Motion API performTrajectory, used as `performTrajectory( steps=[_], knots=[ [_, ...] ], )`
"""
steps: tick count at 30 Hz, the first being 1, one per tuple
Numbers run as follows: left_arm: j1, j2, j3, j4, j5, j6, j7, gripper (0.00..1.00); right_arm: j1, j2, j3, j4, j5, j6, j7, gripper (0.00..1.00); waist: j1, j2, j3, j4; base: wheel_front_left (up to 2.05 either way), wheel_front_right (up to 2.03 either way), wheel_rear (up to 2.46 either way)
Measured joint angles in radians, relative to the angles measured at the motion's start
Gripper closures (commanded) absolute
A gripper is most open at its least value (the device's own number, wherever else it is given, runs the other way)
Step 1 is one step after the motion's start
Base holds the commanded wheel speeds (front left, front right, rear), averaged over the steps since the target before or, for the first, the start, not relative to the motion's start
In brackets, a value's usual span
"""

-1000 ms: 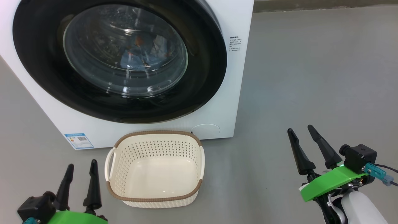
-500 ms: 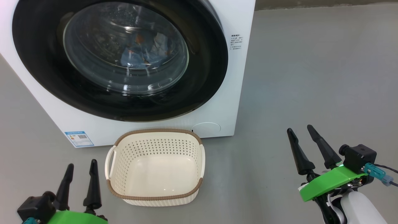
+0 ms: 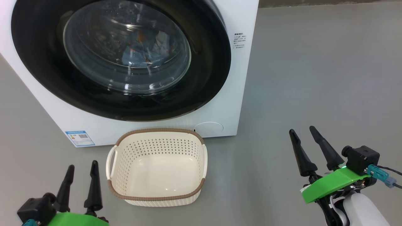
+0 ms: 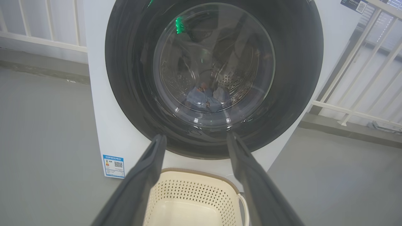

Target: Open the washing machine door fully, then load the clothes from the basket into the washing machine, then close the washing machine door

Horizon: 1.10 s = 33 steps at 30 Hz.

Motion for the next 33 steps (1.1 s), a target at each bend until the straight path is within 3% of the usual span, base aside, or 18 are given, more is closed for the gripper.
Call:
performTrajectory(
  steps=[9, 10, 16, 33],
  knots=[
    [-0.001, 0.001, 0.001, -0.001, 0.0, 0.0, 0.0, 0.0, 0.0, 0.002, -0.002, 0.0, -0.02, 0.0, 0.0, 0.0, 0.0, 0.0, 0.007, 0.001, 0.0, 0.0, 0.0],
    [0.0, -0.002, 0.0, 0.006, 0.0, 0.0, 0.0, 1.0, 0.001, 0.005, -0.002, 0.007, -0.02, 0.0, 0.0, 1.0, 0.0, 0.0, 0.007, 0.001, 0.0, 0.0, 0.0],
    [0.032, -0.036, -0.007, 0.061, -0.012, 0.0, 0.009, 1.0, 0.054, 0.024, 0.001, 0.065, -0.015, 0.0, 0.006, 1.0, 0.0, 0.0, 0.007, 0.002, 0.0, 0.0, 0.0],
    [0.034, -0.037, 0.004, 0.066, -0.173, 0.0, 0.055, 1.0, 0.057, 0.04, -0.036, 0.053, 0.157, 0.0, 0.055, 1.0, 0.0002, 0.0001, -0.001, 0.004, 0.0, 0.0, 0.0]
  ],
)
